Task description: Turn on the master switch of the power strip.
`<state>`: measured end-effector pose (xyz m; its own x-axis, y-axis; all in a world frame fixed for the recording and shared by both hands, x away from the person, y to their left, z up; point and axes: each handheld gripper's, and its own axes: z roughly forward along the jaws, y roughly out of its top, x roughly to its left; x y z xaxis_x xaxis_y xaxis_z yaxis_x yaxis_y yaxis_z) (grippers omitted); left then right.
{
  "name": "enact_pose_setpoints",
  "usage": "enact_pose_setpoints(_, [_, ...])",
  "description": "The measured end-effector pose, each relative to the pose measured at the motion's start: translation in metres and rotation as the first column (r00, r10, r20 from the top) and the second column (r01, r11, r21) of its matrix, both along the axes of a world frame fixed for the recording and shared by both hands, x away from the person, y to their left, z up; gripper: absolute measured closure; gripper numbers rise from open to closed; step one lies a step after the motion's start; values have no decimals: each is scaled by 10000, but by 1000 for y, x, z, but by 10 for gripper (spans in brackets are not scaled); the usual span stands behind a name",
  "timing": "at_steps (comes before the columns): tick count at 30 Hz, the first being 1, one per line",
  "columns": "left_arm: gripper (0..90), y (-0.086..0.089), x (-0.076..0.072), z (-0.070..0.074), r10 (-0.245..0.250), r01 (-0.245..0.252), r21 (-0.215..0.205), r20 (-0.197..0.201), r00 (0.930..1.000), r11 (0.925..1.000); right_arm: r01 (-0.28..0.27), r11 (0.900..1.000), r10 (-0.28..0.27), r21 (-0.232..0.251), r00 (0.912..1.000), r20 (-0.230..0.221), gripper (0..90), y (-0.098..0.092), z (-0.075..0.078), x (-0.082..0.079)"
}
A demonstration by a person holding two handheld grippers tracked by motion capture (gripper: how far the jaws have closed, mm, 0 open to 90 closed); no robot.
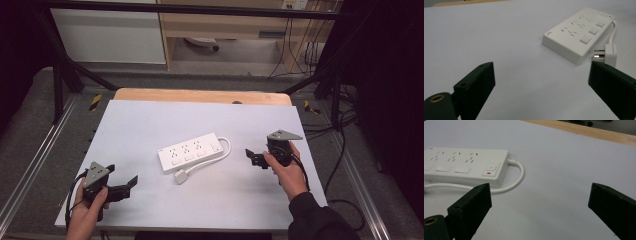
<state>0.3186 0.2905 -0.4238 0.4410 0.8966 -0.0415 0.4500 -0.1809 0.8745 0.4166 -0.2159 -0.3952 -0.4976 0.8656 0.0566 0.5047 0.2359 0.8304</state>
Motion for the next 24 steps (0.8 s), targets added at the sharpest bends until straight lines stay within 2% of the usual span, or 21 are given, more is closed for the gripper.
enact_pose_setpoints(10, [72,-1,-1,2,-163,164,-18,87,9998,9999,-79,9999,80,142,9999,-90,64,19,-5,12])
enact_pose_setpoints(15, [71,-3,-2,2,-275,275,33,61,9996,9996,-326,9995,325,-14,9994,-131,66,32,-5,16])
enact_pose_setpoints(19, [71,-2,-2,2,-204,204,97,67,9998,9997,-452,9988,454,166,9989,-100,73,39,-3,21])
enact_pose_setpoints(24, [71,0,-2,2,-72,72,16,89,9999,10000,-353,9987,356,364,9993,-71,74,43,0,29])
